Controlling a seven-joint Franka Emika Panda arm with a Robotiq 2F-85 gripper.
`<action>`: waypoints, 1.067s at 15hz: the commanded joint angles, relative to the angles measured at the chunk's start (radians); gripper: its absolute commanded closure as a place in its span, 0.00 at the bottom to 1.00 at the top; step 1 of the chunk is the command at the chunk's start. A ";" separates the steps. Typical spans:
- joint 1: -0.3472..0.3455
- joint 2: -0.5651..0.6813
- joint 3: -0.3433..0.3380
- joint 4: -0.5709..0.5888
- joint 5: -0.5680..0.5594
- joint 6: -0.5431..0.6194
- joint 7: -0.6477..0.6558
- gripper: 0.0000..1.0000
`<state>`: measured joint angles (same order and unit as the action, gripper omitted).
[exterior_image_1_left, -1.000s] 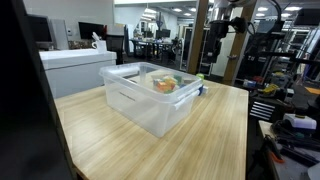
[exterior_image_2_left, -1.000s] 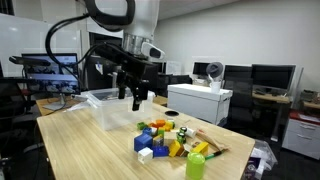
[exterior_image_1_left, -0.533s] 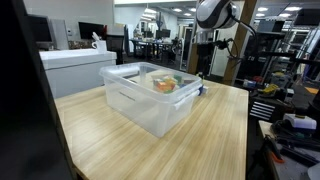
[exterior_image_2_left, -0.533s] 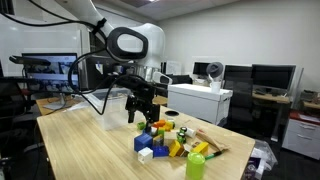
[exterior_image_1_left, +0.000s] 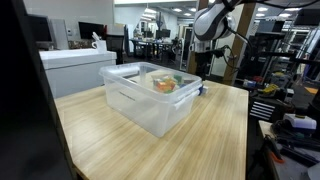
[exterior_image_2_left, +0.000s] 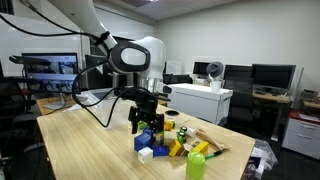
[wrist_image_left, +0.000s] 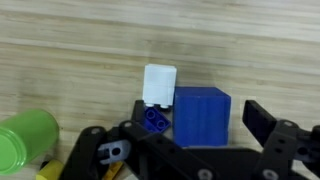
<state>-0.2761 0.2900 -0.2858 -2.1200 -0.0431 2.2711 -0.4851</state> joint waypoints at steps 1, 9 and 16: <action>-0.037 0.047 0.051 -0.003 0.030 0.081 0.002 0.00; -0.042 0.080 0.105 -0.009 0.042 0.109 0.049 0.47; 0.061 -0.112 0.065 -0.022 -0.086 0.011 0.354 0.69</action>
<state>-0.2572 0.2871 -0.2041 -2.1104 -0.0646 2.3352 -0.2518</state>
